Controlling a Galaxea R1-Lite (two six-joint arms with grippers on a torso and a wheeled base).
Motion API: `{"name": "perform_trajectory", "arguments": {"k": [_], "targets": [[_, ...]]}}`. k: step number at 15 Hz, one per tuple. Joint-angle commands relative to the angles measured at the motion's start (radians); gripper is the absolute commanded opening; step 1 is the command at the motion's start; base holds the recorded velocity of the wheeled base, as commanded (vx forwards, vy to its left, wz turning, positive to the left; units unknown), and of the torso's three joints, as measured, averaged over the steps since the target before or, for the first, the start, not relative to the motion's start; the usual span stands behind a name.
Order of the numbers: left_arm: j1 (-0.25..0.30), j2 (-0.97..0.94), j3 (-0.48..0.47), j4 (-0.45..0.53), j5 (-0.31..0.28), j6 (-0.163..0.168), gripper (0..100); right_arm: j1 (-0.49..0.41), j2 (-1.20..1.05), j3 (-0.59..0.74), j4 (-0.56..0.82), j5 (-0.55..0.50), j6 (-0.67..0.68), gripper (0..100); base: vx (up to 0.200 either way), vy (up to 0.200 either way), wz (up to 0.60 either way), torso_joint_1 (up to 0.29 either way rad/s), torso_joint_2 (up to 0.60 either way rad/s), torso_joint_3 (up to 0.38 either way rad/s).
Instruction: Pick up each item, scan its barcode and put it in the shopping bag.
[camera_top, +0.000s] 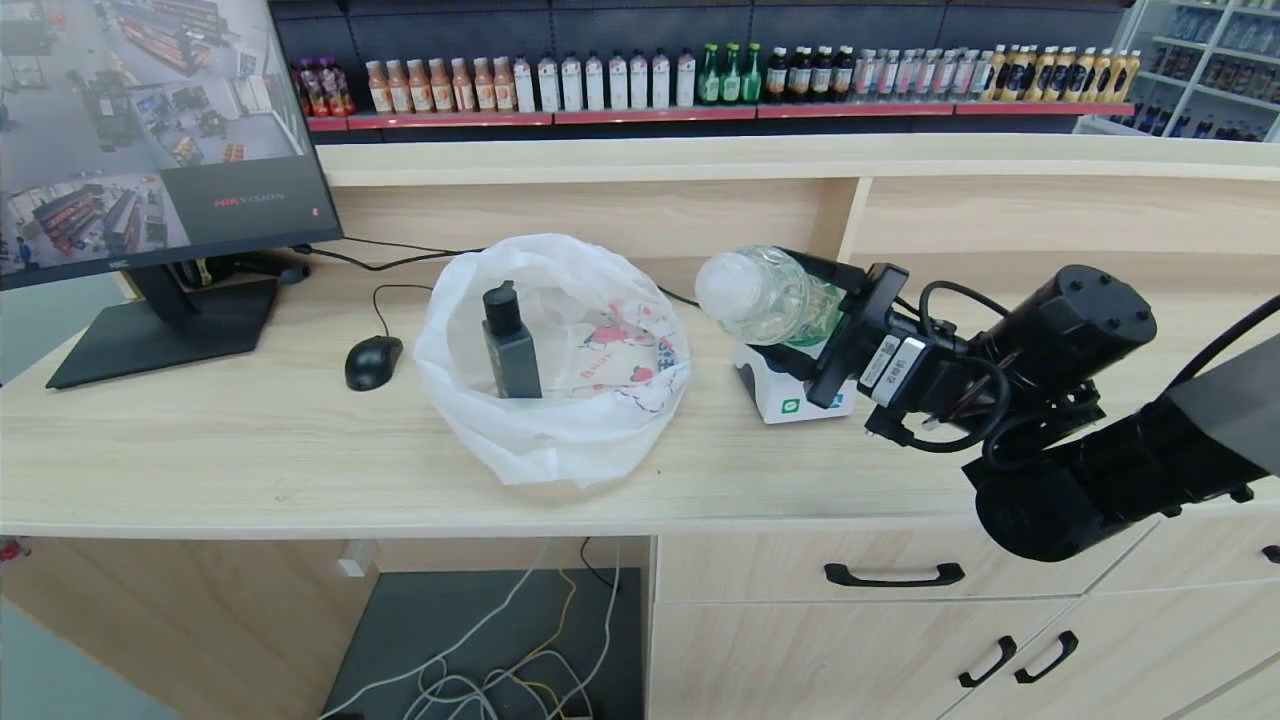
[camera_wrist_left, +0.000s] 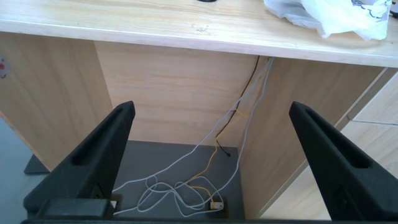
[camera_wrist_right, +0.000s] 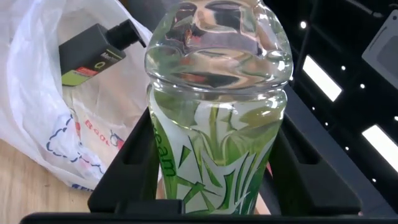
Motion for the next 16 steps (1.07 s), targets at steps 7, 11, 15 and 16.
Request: {"name": "perform_trajectory", "arguments": {"k": [7, 11, 15, 16], "targets": [[0.0, 0.0, 0.0, 0.0, 0.001, 0.0, 100, -0.013, 0.019, -0.009, -0.001, 0.061, -0.006, 0, 0.0, 0.0, 0.0, 0.0, 0.0, 0.0], [0.0, 0.0, 0.0, 0.0, 0.001, 0.0, 100, -0.048, 0.016, -0.015, -0.001, 0.08, -0.004, 0, 0.0, 0.0, 0.0, 0.0, 0.0, 0.0], [0.0, 0.0, 0.0, 0.0, 0.001, 0.0, 100, -0.059, 0.016, -0.017, -0.001, 0.08, -0.006, 0, 0.0, 0.0, 0.0, 0.0, 0.0, 0.0], [0.0, 0.0, 0.0, 0.0, 0.001, 0.0, 100, -0.068, 0.018, -0.017, -0.001, 0.081, -0.006, 0, 0.0, 0.0, 0.0, 0.0, 0.0, 0.0]]}}
